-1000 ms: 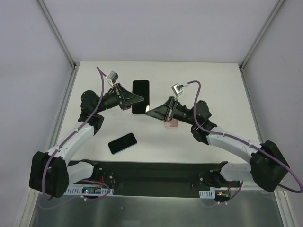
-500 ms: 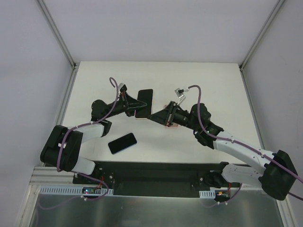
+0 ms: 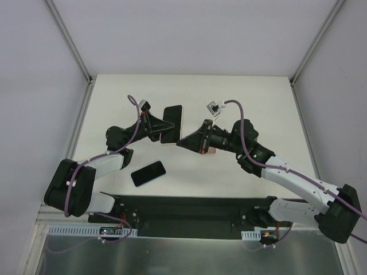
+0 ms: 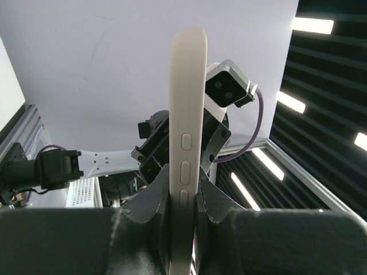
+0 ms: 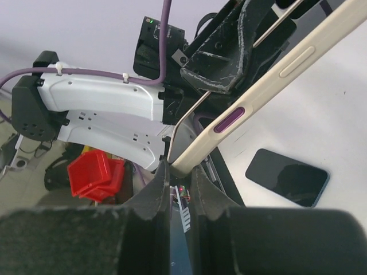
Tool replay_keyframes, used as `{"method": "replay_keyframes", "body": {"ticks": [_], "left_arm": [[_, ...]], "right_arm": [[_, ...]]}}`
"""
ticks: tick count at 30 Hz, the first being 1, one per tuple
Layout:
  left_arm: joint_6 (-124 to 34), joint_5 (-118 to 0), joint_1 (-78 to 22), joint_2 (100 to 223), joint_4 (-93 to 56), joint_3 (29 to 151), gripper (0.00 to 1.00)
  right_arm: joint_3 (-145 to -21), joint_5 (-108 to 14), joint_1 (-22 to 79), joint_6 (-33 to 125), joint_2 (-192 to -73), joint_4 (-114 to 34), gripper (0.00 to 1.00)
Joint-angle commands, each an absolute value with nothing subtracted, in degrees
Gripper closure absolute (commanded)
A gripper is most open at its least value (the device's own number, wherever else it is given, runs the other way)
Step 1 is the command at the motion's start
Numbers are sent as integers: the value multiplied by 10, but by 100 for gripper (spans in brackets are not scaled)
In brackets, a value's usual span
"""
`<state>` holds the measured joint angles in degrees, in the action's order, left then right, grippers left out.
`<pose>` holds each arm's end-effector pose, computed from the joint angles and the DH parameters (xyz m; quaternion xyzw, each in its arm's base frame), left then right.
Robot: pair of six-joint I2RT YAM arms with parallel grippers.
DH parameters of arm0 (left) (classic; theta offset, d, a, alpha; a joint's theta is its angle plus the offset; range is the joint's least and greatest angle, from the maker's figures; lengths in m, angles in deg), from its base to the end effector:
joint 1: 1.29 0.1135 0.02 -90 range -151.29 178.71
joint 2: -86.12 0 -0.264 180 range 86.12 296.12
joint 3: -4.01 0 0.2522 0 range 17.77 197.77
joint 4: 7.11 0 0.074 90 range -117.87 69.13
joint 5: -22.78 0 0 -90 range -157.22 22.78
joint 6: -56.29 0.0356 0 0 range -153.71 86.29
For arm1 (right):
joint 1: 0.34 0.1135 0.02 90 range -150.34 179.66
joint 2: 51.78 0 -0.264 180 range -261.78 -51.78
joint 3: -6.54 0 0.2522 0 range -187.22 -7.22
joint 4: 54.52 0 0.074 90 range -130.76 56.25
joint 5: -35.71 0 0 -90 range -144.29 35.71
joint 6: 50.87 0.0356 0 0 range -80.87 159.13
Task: Take the phone out of the phone case
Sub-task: Remove the phone case from the phone.
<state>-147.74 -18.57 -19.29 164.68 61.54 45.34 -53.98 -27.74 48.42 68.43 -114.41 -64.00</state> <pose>0.2311 -0.1032 0.2705 -0.0911 0.5652 -0.8080 0.1389 0.1565 0.2027 0.3522 -0.2786 0.6042 0.5781 0.4724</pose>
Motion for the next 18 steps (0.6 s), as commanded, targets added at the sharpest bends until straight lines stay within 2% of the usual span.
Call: {"method": "replay_keyframes", "body": {"ticks": [1, 16, 18], "left_arm": [[-1517, -256, -171, 1640, 584, 452, 100], [-1504, -248, -172, 1582, 549, 462, 100], [-1496, -244, -172, 1580, 547, 466, 100]], "right_arm": [[-602, -151, 510, 579, -1100, -713, 99], [-636, -174, 509, 559, -1125, -631, 98], [-647, -220, 508, 570, -1125, -566, 71]]}}
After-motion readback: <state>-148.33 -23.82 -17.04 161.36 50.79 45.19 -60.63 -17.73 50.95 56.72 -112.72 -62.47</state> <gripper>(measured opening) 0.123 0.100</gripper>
